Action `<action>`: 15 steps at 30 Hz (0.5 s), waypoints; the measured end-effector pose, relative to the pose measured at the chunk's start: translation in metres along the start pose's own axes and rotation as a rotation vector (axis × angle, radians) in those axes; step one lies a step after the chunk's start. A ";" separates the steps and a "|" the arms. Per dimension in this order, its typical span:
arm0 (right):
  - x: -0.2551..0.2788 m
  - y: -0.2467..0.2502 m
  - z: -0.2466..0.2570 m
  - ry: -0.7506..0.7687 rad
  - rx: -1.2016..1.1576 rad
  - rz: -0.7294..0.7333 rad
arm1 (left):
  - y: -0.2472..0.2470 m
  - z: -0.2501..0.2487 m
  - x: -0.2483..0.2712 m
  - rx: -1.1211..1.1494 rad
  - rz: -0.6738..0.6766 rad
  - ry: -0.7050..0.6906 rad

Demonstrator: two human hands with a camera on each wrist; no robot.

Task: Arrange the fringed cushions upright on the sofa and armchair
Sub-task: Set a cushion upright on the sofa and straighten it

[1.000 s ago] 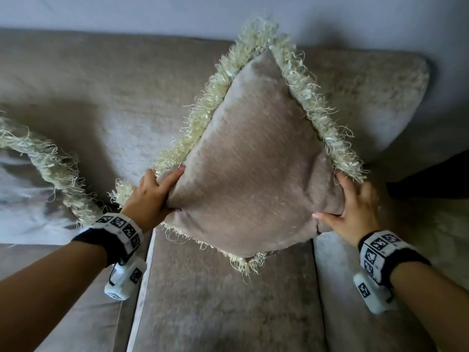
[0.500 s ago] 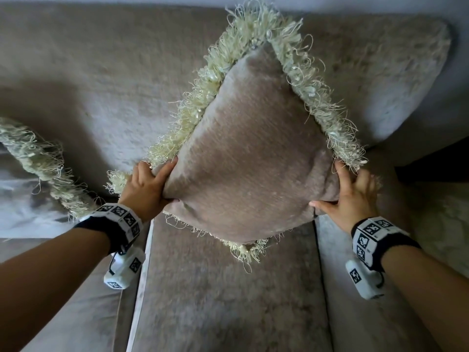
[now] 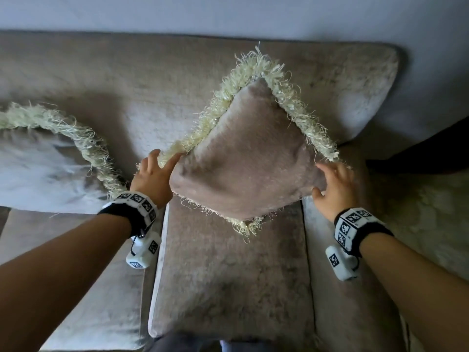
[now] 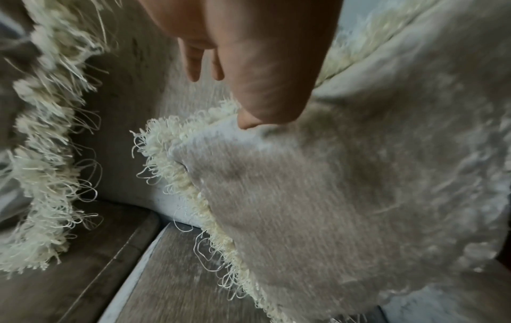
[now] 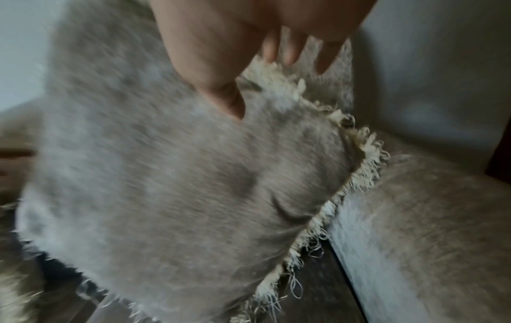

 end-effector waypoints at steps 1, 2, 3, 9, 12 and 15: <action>0.006 0.006 0.010 0.051 -0.019 0.023 | 0.007 0.000 0.009 -0.022 0.006 -0.017; 0.011 0.013 0.020 0.097 -0.037 0.045 | 0.016 -0.001 0.016 -0.052 0.017 -0.036; 0.016 0.021 0.030 0.139 -0.038 0.068 | 0.024 0.000 0.025 -0.068 0.030 -0.046; 0.033 0.058 0.098 0.183 -0.062 0.139 | 0.081 0.027 0.066 0.011 0.083 0.027; 0.042 0.072 0.123 0.199 -0.045 0.133 | 0.105 0.043 0.076 0.049 0.071 0.045; 0.053 0.079 0.144 0.216 -0.043 0.154 | 0.119 0.064 0.087 0.093 0.025 0.042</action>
Point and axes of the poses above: each hand's wrist, its own x-axis away from the middle knuckle, its own y-axis out of the back of the hand, z = x × y, the point moved 4 cm from there along -x, towards the middle knuckle, and after that the axes turned 2 degrees about -x, right-handed, at the moved point
